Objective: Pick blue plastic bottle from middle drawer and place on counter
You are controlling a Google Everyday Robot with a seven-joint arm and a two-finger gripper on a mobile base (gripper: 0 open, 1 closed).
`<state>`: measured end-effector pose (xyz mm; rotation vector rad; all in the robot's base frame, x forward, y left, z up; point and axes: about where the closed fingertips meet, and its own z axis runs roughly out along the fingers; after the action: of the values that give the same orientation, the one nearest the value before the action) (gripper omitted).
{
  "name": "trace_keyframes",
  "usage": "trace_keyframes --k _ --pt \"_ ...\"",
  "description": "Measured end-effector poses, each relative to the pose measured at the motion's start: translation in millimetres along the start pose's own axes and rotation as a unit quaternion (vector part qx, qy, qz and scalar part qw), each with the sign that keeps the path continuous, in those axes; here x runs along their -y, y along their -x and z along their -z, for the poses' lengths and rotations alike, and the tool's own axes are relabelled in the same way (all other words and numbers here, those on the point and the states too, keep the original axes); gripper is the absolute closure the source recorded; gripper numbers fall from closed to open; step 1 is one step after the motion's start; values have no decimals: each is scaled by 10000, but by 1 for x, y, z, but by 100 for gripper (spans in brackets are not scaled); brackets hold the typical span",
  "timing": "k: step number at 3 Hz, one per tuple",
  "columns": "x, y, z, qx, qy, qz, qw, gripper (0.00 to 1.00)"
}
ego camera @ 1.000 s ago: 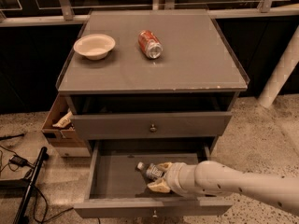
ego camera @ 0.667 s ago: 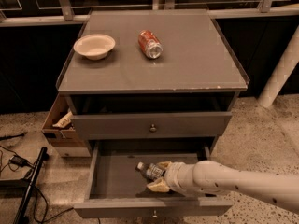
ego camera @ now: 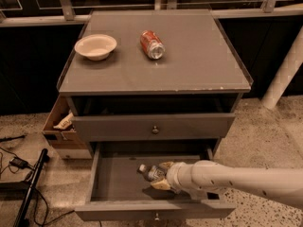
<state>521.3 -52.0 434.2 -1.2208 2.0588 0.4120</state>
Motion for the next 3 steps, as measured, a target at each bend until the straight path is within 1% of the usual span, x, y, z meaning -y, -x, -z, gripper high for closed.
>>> trace_keyframes --k 1,2,3 --pt "17 -21 -15 -141 -146 5 9998 37" --pt "24 -39 -23 -349 -177 82 9992 35" --pt "16 -62 -31 -680 -38 204 9975 36"
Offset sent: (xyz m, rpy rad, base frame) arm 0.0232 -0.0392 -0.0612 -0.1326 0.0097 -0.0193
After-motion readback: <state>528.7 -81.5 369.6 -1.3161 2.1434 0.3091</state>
